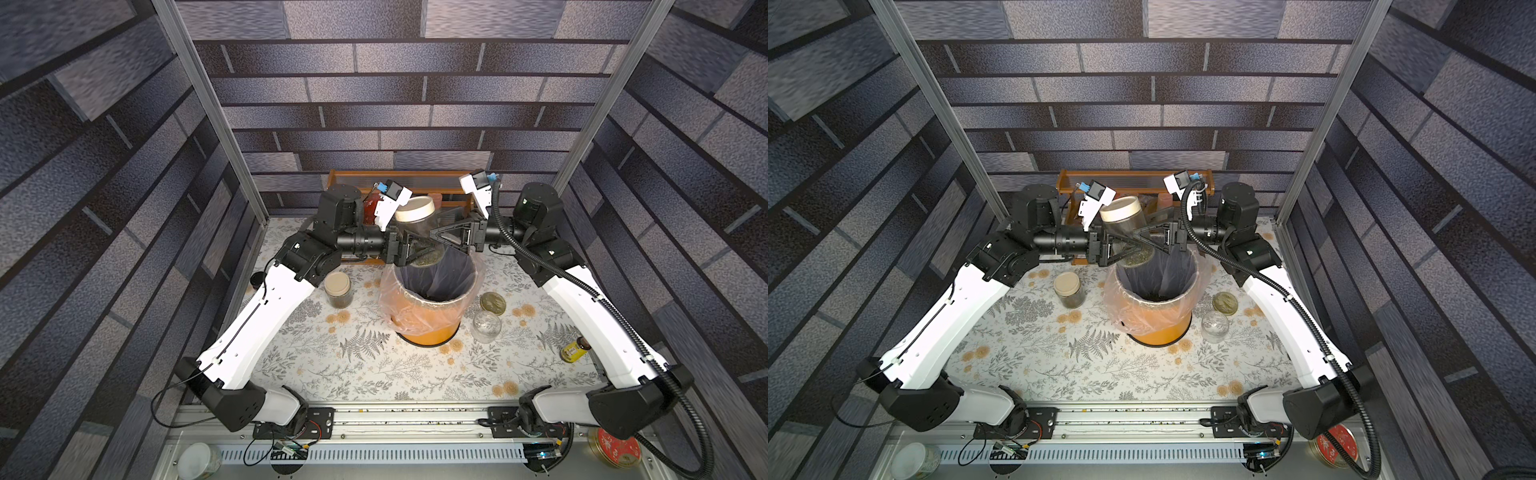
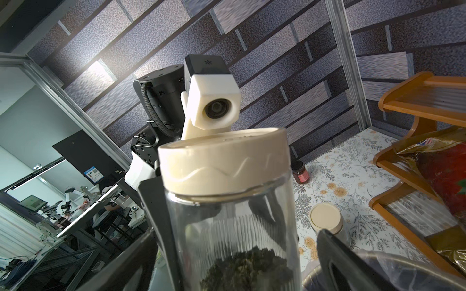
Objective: Empty moldy tea leaves from jars
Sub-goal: Pick up the jar from the center of the board.
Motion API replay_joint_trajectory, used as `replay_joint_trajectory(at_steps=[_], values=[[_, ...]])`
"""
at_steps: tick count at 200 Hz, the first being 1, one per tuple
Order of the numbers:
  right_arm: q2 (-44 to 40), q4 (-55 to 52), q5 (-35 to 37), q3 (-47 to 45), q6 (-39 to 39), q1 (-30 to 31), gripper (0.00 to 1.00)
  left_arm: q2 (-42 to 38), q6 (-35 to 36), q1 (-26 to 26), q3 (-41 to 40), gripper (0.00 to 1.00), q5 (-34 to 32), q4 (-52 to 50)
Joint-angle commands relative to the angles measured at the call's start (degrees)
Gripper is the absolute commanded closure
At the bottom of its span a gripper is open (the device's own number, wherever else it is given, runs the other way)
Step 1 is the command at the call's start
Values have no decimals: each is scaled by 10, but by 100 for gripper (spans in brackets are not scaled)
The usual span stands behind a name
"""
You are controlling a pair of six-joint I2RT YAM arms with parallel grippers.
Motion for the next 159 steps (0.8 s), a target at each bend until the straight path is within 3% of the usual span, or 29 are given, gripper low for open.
replay_joint_trajectory(at_steps=[1,31,97,134,159], values=[[19,4,-12,37,-2,5,0,25,24,4,59,27,49,16],[47,10,-12,67,11,5,1,69,37,7,113,27,66,-10],[90,54,-18,89,58,5,14,118,44,20,165,27,97,-13],[92,64,-11,92,72,4,36,135,52,21,190,26,102,-24],[83,64,4,88,71,4,60,135,60,21,187,9,95,-19]])
